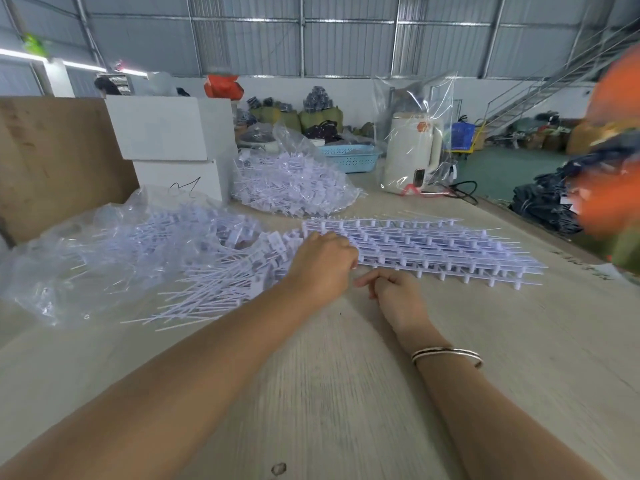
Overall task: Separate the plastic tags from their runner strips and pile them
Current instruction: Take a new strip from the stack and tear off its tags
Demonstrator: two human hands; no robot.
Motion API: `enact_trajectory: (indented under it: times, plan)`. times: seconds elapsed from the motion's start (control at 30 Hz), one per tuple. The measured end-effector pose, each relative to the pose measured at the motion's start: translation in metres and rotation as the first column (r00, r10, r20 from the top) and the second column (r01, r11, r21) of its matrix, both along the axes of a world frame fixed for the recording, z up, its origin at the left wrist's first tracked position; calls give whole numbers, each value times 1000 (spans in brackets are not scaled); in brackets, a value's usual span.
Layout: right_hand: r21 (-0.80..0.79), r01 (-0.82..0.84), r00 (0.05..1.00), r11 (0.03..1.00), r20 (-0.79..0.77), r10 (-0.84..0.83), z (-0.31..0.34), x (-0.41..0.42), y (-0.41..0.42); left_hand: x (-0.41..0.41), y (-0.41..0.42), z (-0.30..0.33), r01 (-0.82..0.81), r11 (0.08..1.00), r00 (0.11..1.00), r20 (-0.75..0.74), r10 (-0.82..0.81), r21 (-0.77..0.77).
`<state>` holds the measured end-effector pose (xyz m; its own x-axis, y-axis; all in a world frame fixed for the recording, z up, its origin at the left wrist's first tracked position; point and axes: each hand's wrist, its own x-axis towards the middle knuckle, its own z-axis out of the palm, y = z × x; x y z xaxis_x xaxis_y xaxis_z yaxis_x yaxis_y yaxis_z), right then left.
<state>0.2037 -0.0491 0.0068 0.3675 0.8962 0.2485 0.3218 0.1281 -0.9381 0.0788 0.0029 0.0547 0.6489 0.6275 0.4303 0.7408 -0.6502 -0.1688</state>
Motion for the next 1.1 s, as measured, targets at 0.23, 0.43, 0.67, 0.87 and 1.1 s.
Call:
enact_trajectory:
  times: [0.23,0.43,0.67,0.87,1.1]
  plan:
    - [20,97,991,995,-96,-94,-3,7,3,57,40,-19,-180,981,973,-131,188,74]
    - [14,56,992,998,-111,-54,-3,4,5,69,52,-29,-156,988,986,-49,157,19]
    - [12,47,987,999,-153,-45,-1,0,2,55,52,0,4,988,1000,26,-8,152]
    - [32,75,975,997,-212,-67,2,0,-1,33,50,5,156,960,986,-14,-164,-233]
    - [-60,24,950,998,-309,-41,6,0,-3,18,48,-21,285,842,956,197,-216,-457]
